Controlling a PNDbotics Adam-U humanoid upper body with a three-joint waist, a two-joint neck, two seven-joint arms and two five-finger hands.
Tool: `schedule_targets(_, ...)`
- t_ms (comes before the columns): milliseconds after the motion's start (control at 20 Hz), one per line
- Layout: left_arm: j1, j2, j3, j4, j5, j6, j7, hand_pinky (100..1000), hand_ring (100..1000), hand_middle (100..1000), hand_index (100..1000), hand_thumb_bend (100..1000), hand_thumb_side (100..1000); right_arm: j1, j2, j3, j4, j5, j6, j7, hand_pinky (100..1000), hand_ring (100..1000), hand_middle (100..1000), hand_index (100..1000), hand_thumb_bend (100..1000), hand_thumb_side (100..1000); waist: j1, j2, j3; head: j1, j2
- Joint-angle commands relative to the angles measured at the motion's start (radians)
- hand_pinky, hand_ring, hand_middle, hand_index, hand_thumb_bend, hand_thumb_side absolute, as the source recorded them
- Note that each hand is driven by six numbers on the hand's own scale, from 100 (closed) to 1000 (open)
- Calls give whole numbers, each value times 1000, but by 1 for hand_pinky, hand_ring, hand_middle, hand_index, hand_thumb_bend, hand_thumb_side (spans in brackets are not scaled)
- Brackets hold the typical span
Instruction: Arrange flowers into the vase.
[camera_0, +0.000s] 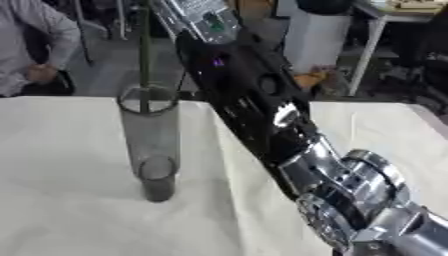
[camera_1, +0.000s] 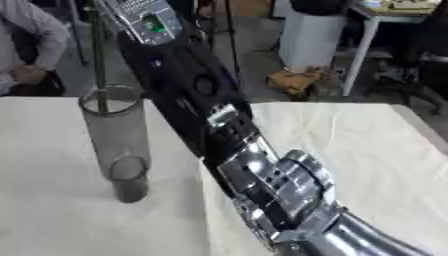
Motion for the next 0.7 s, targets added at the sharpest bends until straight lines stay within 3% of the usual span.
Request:
schedule_targets(50, -9, 14, -4, -18, 2, 3, -4, 560, 616, 855, 909, 100, 1000, -43, -35, -24, 7, -13, -3, -27, 100, 141, 100, 517, 100, 213, 6, -15, -1, -3, -5)
schedule_targets(700, -13, 16, -5, -18, 3, 3, -6, 557, 614, 855, 908, 100, 1000, -62, -56, -58, 41, 45, -39, -68, 100, 143, 100, 517, 100, 214, 4, -1, 19, -19, -30)
